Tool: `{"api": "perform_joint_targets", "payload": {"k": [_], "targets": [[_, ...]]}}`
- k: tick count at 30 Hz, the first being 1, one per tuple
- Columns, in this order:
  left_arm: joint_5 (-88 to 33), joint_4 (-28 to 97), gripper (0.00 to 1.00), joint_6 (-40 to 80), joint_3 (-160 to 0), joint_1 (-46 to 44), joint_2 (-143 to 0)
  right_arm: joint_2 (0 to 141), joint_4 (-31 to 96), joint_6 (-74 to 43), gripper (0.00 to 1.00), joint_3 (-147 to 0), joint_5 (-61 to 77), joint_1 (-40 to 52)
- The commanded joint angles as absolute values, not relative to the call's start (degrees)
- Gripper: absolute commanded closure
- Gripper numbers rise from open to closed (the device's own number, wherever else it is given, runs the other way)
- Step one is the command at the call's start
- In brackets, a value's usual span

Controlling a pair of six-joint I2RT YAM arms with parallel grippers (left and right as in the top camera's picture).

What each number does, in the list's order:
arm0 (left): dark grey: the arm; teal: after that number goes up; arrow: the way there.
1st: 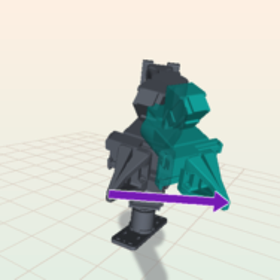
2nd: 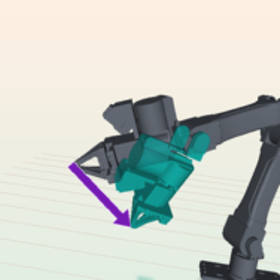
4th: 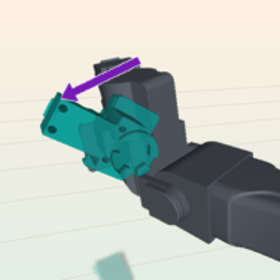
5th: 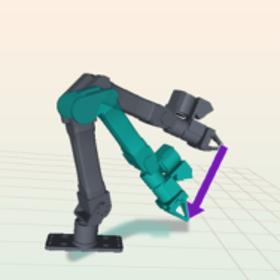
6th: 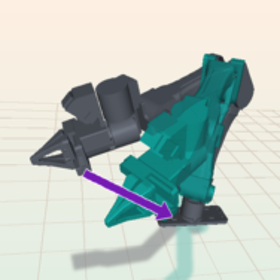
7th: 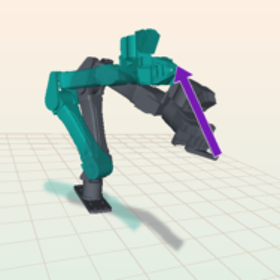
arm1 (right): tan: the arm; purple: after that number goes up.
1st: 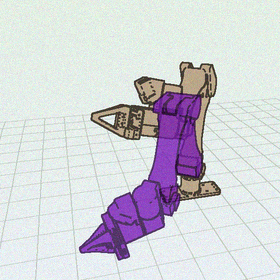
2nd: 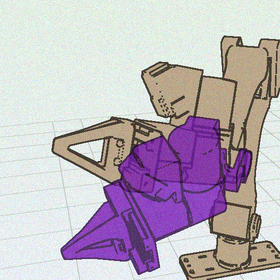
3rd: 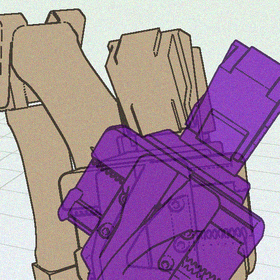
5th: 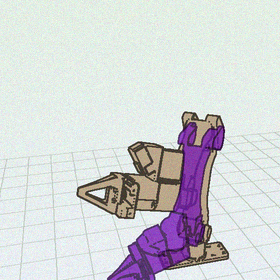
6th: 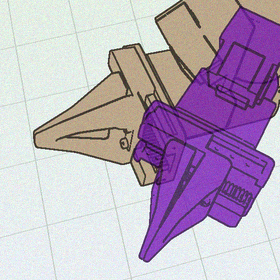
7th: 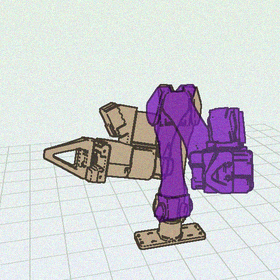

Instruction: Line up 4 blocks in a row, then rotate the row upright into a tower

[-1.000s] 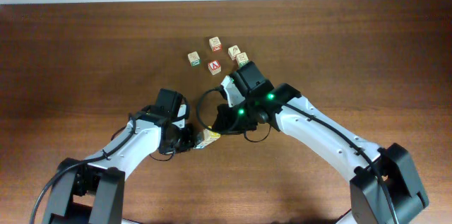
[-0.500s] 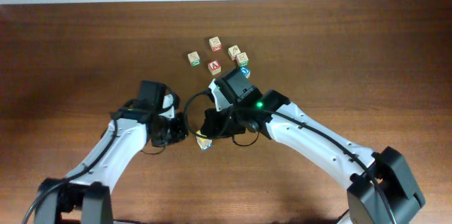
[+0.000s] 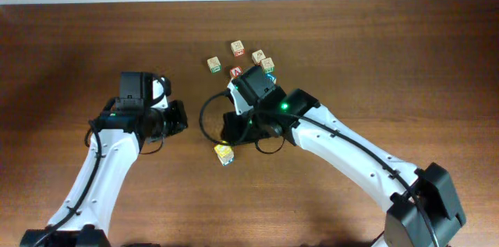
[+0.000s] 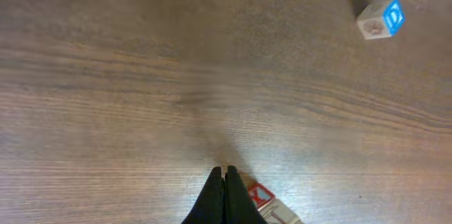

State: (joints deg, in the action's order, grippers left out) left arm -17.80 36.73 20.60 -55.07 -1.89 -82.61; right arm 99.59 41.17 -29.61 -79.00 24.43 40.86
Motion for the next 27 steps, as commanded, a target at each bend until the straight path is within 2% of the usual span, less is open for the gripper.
{"api": "perform_joint_targets", "payload": {"k": [1, 3, 4, 6, 7, 11, 12, 13, 19, 23, 25, 27], "targets": [[-13.6, 39.8, 1.0, 17.9, -60.6, -1.6, -78.0, 99.7, 48.2, -24.9, 0.8, -87.4, 19.8, 40.7], [-9.0, 42.3, 1.0, 16.8, -65.7, -1.6, -73.4, 97.7, 56.7, -21.2, 0.78, -96.5, 13.4, 38.7], [-6.9, 42.3, 0.95, 16.8, -66.5, -1.6, -71.4, 96.7, 60.1, -20.8, 0.77, -99.8, 10.2, 37.6], [-4.6, 42.5, 0.55, 16.8, -66.5, -1.6, -67.1, 93.7, 66.8, -19.7, 0.77, -105.1, 3.6, 34.3], [-4.6, 43.7, 0.01, 16.8, -66.5, -1.6, -66.2, 91.6, 69.0, -19.7, 0.75, -106.3, 0.6, 32.4], [-4.6, 46.1, 0.01, 16.8, -66.5, -1.6, -66.2, 79.6, 77.3, -19.5, 0.61, -106.8, -9.3, 25.3], [-4.6, 46.0, 0.01, 16.8, -66.5, -1.6, -66.2, 75.7, 78.7, -19.5, 0.38, -106.8, -9.9, 24.0], [-4.6, 46.0, 0.01, 16.9, -66.5, -1.6, -66.2, 71.0, 79.5, -19.5, 0.02, -106.8, -9.7, 23.6], [-4.6, 46.0, 0.01, 16.8, -66.5, -1.6, -66.2, 56.5, 85.6, -19.5, 0.02, -106.8, -9.3, 23.6], [-4.6, 46.0, 0.01, 16.8, -66.5, -1.6, -66.2, 55.8, 86.6, -19.5, 0.02, -105.2, -21.4, 23.6], [-4.6, 46.0, 0.01, 16.8, -66.5, -1.6, -66.2, 53.9, 80.2, -15.4, 0.02, -99.0, -21.0, 19.7], [-4.6, 46.1, 0.01, 16.9, -66.5, -1.6, -66.2, 48.3, 68.2, -7.2, 0.02, -87.9, -13.2, 13.2]]}}
